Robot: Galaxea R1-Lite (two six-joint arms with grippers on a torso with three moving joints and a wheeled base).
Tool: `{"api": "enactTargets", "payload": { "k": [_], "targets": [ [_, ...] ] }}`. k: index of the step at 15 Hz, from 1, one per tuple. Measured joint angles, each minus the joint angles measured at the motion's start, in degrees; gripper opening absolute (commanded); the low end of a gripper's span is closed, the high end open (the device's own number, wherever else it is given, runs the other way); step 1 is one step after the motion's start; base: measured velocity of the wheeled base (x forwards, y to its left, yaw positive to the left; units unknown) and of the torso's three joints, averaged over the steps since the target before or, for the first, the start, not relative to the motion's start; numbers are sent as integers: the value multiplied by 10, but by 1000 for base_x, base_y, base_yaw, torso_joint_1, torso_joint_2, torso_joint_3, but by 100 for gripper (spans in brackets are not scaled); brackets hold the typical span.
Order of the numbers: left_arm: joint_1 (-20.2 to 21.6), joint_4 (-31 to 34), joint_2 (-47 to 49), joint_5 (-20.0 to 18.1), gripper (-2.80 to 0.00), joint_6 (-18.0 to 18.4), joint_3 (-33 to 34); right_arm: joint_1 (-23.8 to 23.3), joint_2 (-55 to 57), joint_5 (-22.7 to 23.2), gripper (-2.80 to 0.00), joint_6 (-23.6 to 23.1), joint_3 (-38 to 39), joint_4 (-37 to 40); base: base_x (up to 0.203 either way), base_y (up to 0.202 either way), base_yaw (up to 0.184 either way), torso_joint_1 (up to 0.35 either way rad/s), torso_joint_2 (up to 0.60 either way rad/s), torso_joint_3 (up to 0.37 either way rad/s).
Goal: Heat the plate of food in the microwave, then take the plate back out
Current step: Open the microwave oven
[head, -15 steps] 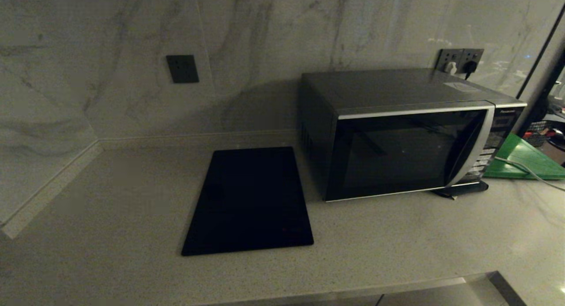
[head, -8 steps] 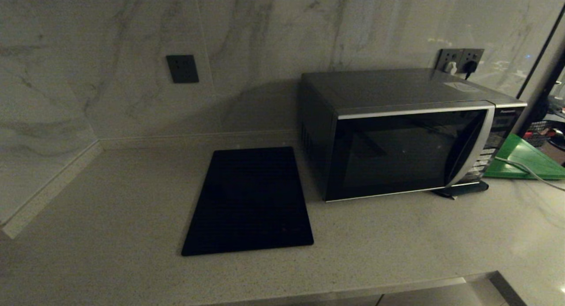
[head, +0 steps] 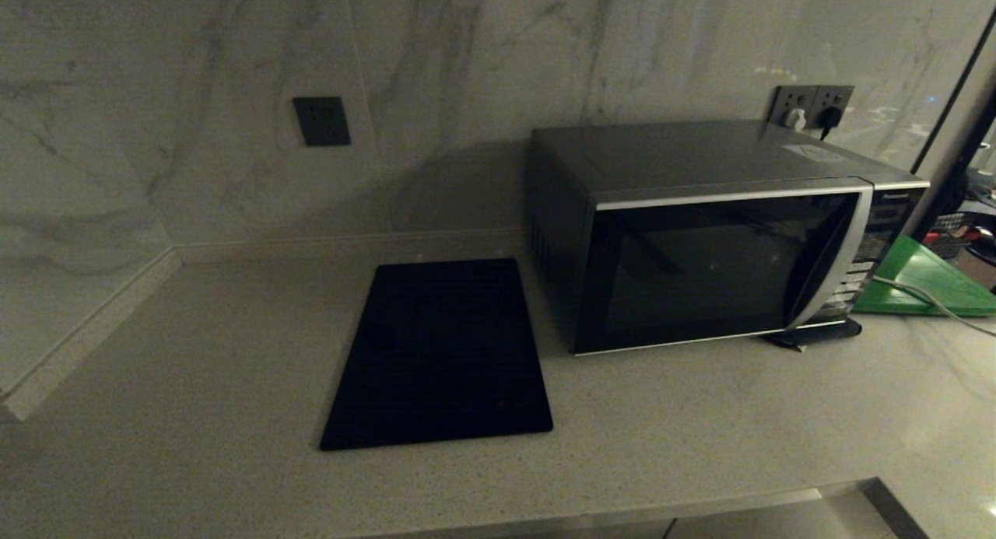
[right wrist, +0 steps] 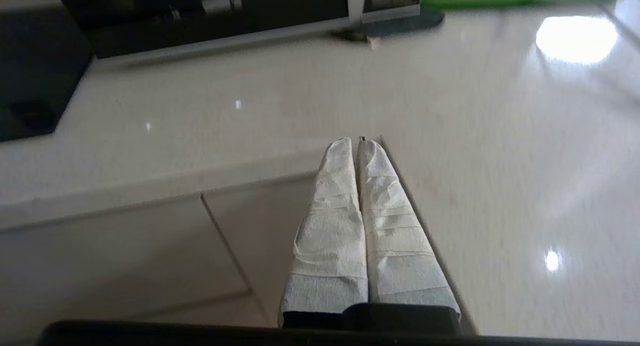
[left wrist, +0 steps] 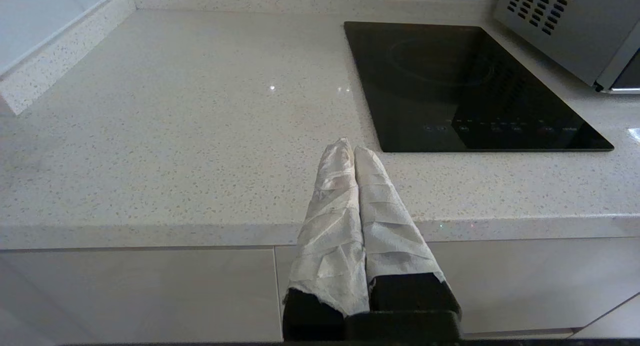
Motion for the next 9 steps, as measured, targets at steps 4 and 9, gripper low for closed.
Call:
{"api": "enactTargets", "payload": {
  "k": [4,9],
  "targets": [
    [0,0,0,0,-280,0,0,0,0,14,-280,-44,29,-57,0,0,0,0,0,0],
    [0,0,0,0,-280,0,0,0,0,63,-280,-75,60,-121,0,0,0,0,0,0]
  ]
}}
